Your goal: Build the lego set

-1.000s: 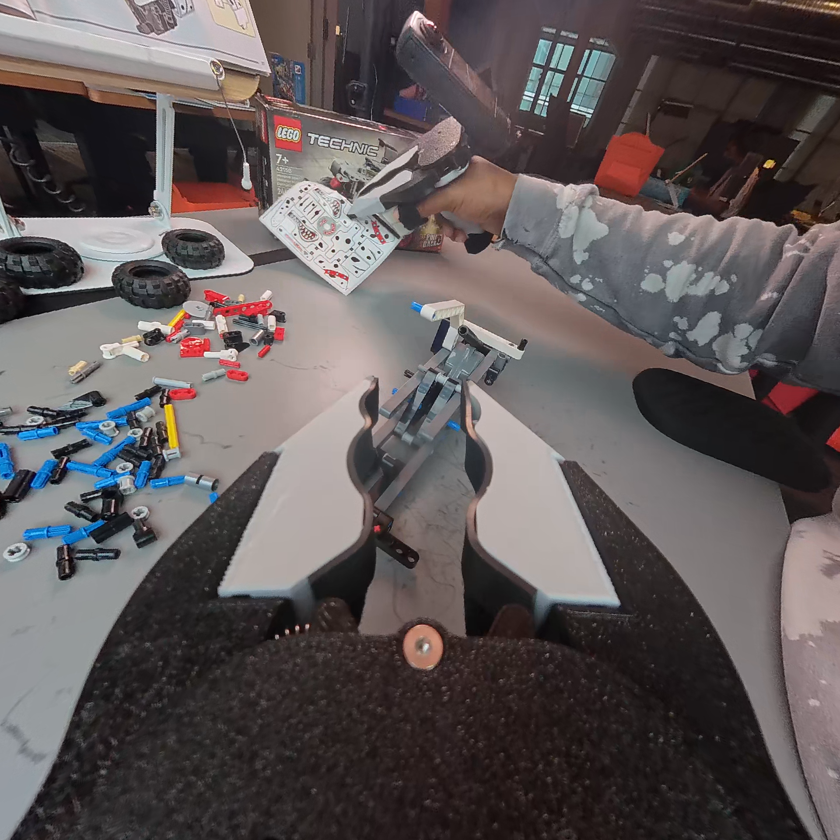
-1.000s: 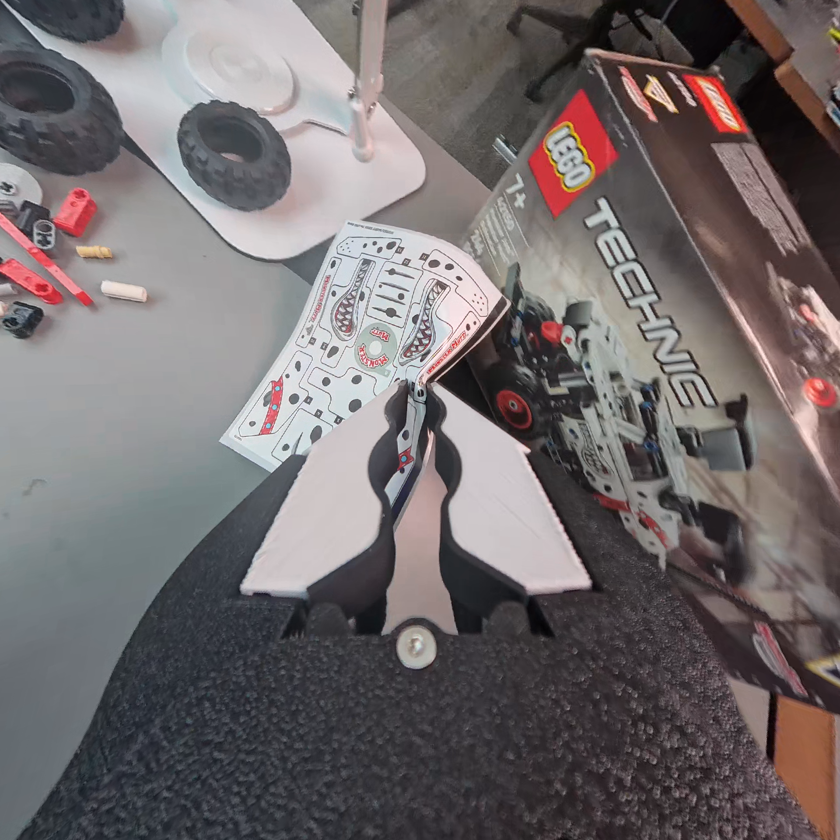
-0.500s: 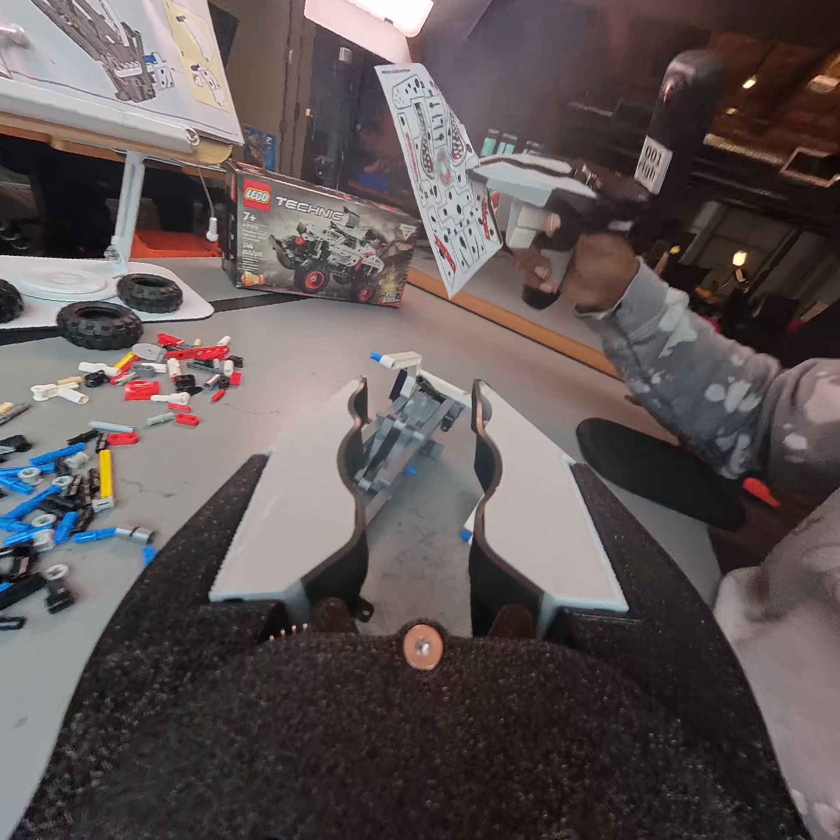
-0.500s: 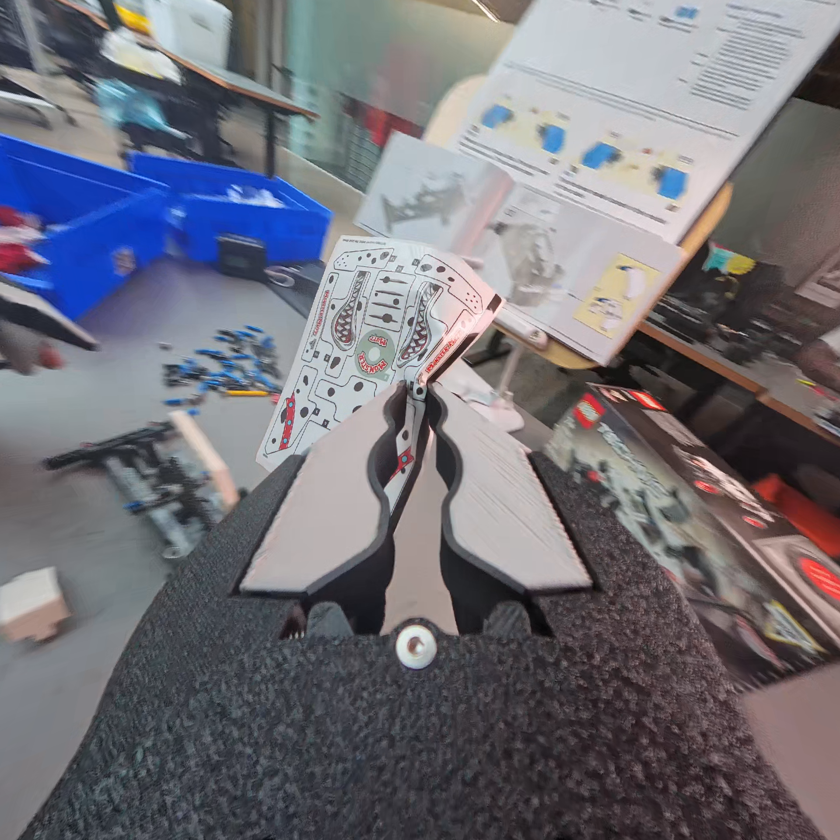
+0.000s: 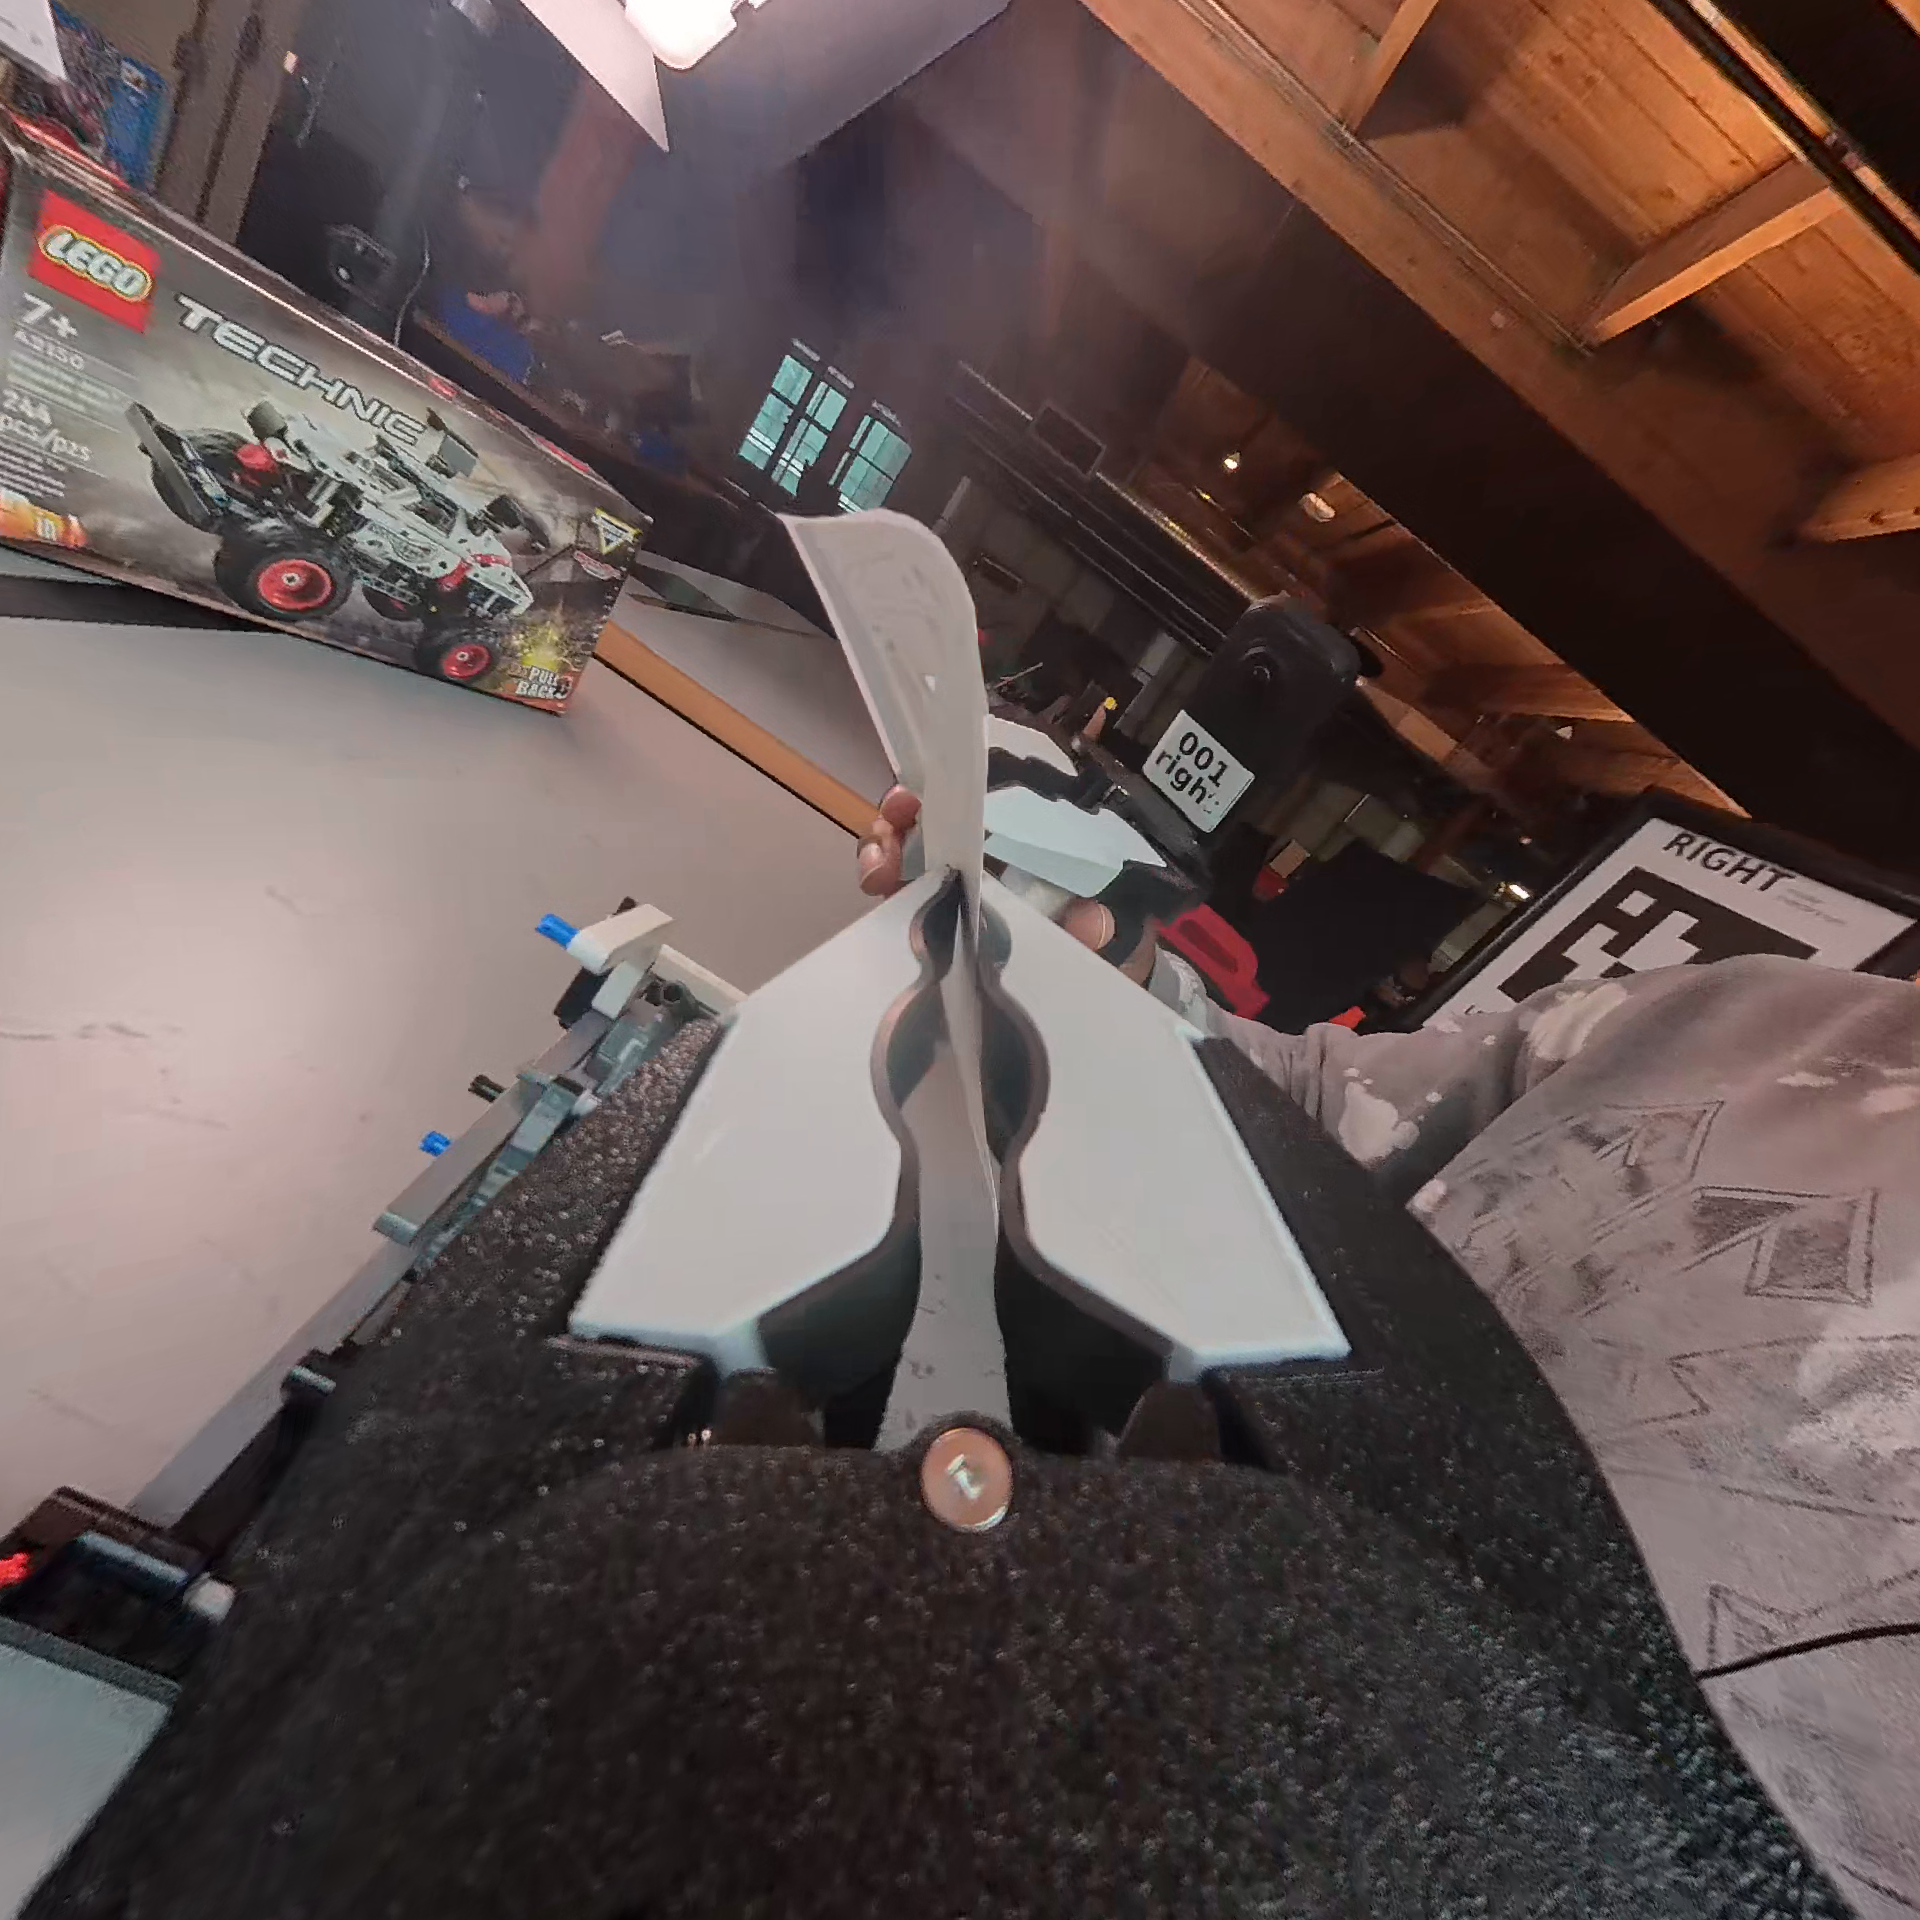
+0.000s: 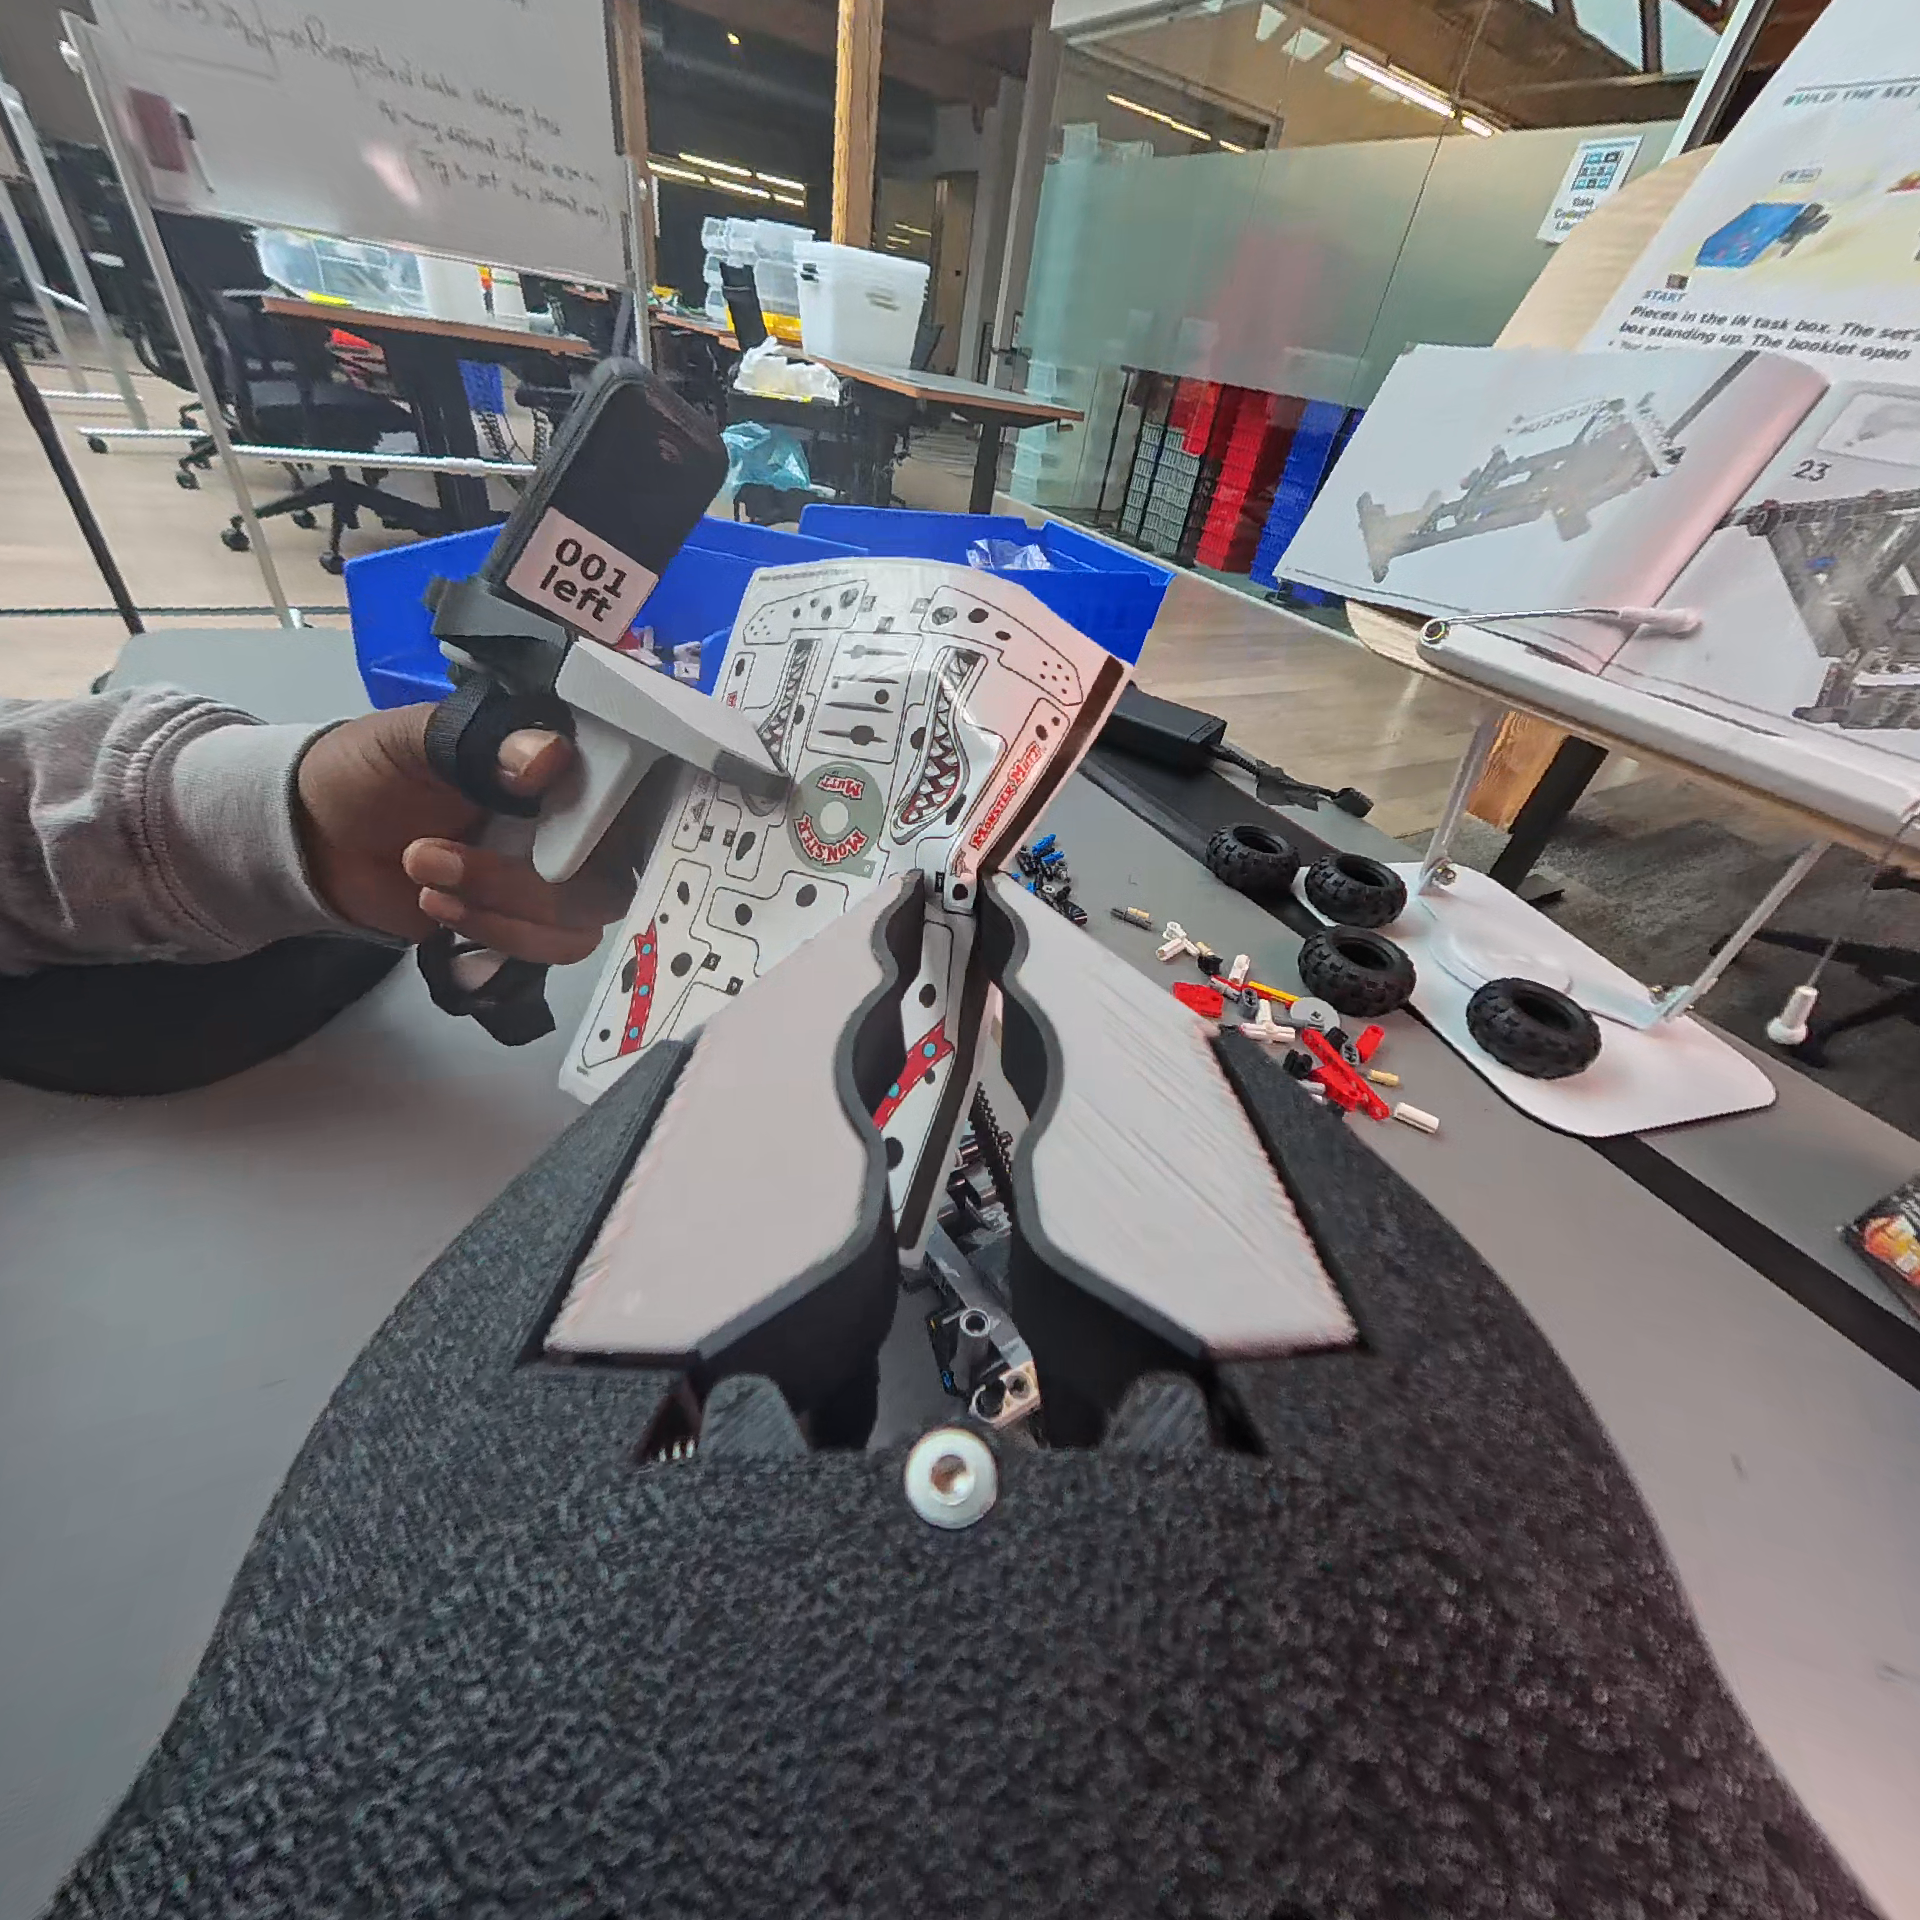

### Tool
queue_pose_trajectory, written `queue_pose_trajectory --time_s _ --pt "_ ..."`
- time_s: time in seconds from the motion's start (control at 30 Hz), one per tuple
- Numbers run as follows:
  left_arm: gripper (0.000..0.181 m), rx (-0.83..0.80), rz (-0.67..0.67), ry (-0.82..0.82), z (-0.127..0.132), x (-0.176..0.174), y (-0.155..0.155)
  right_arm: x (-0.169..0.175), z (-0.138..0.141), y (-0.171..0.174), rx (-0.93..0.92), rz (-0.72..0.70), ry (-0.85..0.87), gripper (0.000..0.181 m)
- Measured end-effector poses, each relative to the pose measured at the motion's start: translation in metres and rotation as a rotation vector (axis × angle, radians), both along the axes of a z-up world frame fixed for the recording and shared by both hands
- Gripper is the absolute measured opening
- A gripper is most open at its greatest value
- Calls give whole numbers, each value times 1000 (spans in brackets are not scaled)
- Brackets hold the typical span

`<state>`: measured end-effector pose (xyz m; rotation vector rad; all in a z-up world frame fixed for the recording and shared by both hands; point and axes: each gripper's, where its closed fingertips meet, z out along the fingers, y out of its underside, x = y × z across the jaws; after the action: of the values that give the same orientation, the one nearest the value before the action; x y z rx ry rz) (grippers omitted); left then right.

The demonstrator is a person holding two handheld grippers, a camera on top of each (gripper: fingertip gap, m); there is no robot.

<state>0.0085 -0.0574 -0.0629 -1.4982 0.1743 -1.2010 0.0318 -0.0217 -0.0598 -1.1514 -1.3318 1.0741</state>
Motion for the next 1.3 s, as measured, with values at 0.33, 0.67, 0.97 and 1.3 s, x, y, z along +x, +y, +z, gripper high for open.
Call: queue_pose_trajectory --time_s 0.33,0.67,0.97,1.3 --pt "0 -38 -53 -175 -6 -13 -8 -3 -27 -12 -376 217 -65 53" --pt "0 -61 -9 -207 -11 -29 -5 -3 -34 -21 -466 296 -30 0" --pt "0 -140 -55 -5 -41 0 -5 8 -3 4 -662 294 124 0" --pt "54 -93 -143 371 -48 8 -21 22 -22 -10 -682 405 -135 0"
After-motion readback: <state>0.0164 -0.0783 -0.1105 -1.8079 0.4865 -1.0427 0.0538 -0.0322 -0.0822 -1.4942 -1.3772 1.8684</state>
